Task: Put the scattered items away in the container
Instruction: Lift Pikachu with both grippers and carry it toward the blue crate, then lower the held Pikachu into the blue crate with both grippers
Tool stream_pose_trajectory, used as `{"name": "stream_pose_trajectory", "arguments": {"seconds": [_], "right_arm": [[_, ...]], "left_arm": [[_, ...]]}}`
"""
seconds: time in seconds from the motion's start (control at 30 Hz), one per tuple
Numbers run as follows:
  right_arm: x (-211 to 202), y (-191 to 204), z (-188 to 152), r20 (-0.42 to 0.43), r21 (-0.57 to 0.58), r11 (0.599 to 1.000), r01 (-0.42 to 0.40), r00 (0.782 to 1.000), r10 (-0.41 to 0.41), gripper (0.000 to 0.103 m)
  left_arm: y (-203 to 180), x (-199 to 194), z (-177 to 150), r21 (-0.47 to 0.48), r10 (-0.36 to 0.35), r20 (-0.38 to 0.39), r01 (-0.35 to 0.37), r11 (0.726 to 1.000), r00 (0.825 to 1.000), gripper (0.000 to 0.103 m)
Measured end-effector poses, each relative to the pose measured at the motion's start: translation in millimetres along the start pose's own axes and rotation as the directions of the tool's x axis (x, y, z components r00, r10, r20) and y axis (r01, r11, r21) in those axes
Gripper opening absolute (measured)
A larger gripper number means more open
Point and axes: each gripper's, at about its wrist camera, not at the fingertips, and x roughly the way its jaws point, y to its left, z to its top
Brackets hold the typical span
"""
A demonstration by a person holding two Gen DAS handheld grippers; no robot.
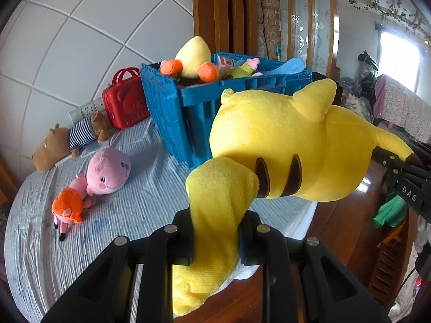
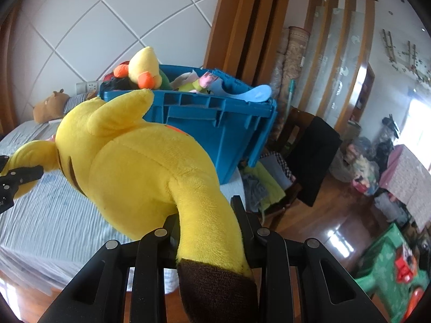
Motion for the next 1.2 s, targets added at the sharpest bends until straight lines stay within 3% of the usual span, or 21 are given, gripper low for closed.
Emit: {"name": "stream_pose_trajectory", "arguments": {"seconds": [0.17, 0.37, 0.67, 0.83, 0.97, 1.13, 1.2], "right_arm": [[3.7, -8.8, 10.4, 0.015, 0.000, 1.000, -0.010, 1.000, 0.010, 0.028], [11.6, -13.5, 46.5, 0.060, -0.002, 1.000, 0.014, 0.998, -0.014, 0.028], [29.0, -32.2, 150.6, 0.175, -0.020, 0.999, 0.046, 0.984, -0.042, 0.028], [77.6, -51.9, 221.2, 0.195, -0.034, 0.999, -0.040, 0.980, 0.046, 0.027], [117.6, -64.9, 274.7, 0.233, -0.070, 0.990, -0.123, 0.963, 0.136, 0.027], [197.7, -84.8, 333.9, 0.212, -0.108, 0.968, -0.225, 0.947, 0.243, 0.027], [228.4, -91.6, 349.7, 0.200, -0.125, 0.965, -0.231, 0.947, 0.252, 0.027]], "left_arm": [[-13.7, 0.7, 17.8, -0.001, 0.003, 0.017, -0.003, 1.000, 1.000, 0.022], [-10.0, 6.1, 61.4, 0.036, -0.009, 0.063, 0.007, 0.999, 0.998, 0.022], [-2.1, 22.6, 174.2, 0.105, -0.030, 0.163, 0.013, 0.994, 0.986, 0.022], [-6.8, 62.6, 238.6, 0.100, -0.010, 0.176, -0.008, 0.995, 0.984, 0.022], [-12.1, 108.0, 280.7, 0.076, 0.026, 0.174, -0.039, 0.996, 0.984, 0.022], [-7.7, 162.0, 325.5, 0.011, 0.141, 0.167, -0.145, 0.989, 0.976, 0.022], [-4.7, 184.6, 343.7, -0.013, 0.169, 0.148, -0.169, 0.986, 0.974, 0.022]]}}
